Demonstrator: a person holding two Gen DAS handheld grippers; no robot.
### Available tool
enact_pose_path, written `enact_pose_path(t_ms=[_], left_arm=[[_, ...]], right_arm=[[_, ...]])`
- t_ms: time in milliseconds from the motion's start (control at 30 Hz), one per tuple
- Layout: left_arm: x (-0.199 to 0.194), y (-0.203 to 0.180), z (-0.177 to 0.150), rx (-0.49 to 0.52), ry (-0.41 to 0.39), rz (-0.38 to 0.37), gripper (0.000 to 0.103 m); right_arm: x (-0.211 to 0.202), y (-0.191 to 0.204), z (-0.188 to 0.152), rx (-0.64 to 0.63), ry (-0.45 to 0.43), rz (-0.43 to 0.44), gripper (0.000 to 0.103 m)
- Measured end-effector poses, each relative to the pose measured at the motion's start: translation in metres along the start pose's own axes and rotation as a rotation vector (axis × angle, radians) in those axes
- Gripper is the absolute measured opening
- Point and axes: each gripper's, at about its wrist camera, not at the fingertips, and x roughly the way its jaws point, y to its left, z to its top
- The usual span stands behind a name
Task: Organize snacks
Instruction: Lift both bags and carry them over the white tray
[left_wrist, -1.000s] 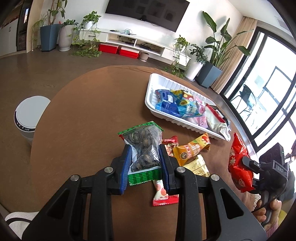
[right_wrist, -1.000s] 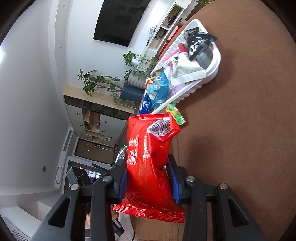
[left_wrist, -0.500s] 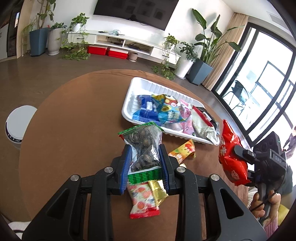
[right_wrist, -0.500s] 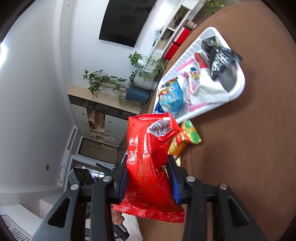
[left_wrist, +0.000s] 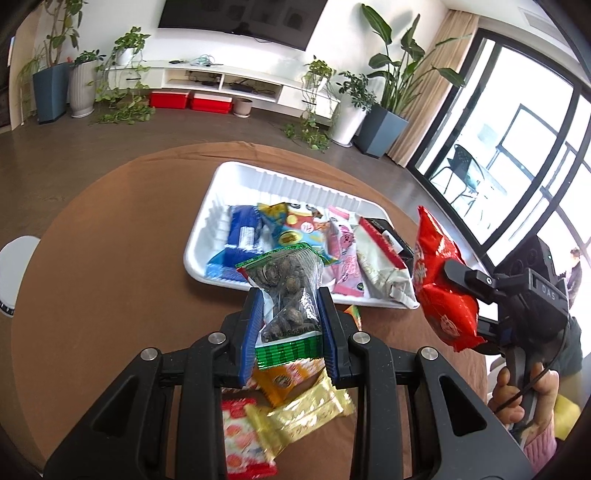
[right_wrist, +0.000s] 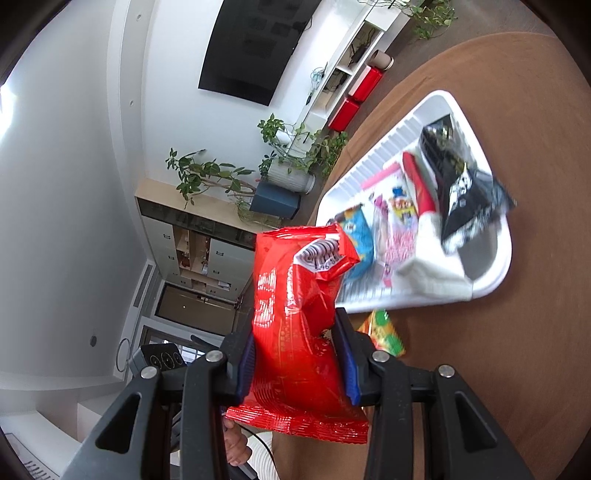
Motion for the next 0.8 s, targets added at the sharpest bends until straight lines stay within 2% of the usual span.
enact_pose_path(t_ms=[267, 800], left_arm=[[0.026, -0.017, 0.023, 0.031, 0.017, -0.018, 0.027], [0.069, -0.045, 0.056, 0.1, 0.049, -0.034, 0.027]], right_arm=[[0.001, -0.001, 0.025, -0.006, -0.016, -0.029, 0.041], [0.011, 0.0, 0.051, -0.067, -0.028, -0.114, 0.041]])
